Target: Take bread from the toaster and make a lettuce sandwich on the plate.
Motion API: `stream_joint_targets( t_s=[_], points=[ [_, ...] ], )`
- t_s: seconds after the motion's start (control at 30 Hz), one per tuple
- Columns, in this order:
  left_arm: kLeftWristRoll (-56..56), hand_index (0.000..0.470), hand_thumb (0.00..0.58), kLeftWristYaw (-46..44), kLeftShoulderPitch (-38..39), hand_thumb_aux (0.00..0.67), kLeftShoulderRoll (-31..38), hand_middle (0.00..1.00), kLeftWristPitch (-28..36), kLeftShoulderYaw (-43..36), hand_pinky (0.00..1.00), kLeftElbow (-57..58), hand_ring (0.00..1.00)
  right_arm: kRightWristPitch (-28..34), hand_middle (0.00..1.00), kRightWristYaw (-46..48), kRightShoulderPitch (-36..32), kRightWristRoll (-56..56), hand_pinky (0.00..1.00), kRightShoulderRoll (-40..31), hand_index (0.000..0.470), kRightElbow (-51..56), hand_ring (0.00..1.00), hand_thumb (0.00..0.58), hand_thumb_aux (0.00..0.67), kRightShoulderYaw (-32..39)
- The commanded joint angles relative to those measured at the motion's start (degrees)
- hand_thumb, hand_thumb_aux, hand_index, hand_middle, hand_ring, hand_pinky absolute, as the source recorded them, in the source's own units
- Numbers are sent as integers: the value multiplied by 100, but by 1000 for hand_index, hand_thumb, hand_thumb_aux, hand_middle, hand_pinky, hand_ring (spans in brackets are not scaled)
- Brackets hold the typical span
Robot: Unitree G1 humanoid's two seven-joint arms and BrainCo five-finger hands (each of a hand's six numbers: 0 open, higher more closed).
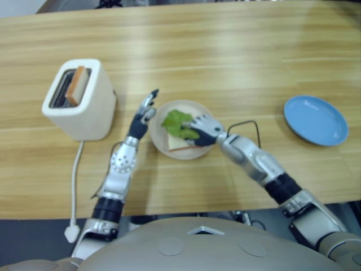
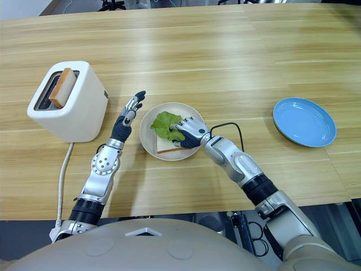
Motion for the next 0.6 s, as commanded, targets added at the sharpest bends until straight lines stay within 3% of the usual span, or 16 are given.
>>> stream_joint_targets(
  t_s=[0.03, 0.43, 0.47, 0.5, 0.6],
  points=[
    [85, 0, 0, -10, 34, 0, 54, 0, 9, -24, 0, 96, 0, -46, 0, 232, 132, 146, 0, 33, 254, -50, 0, 464, 370, 14],
    [96, 0, 0, 0, 30, 0, 48, 0, -22, -35, 0, 150, 0, 91, 0, 881, 602, 780, 0, -479, 231, -1316, 0, 436, 336, -783],
    [95, 0, 0, 2, 32, 0, 51, 0, -24, -30, 0, 151, 0, 111, 0, 961, 634, 857, 0, -533, 186, -1437, 0, 374, 271, -872],
    [94, 0, 0, 3, 34, 0, 55, 0, -28, -27, 0, 152, 0, 131, 0, 1041, 670, 950, 0, -569, 170, -1556, 0, 349, 247, -960],
    [87, 0, 0, -5, 19, 0, 67, 0, -37, -18, 0, 173, 0, 195, 0, 1247, 761, 1145, 0, -670, 153, -1906, 0, 322, 223, -1225]
  ],
)
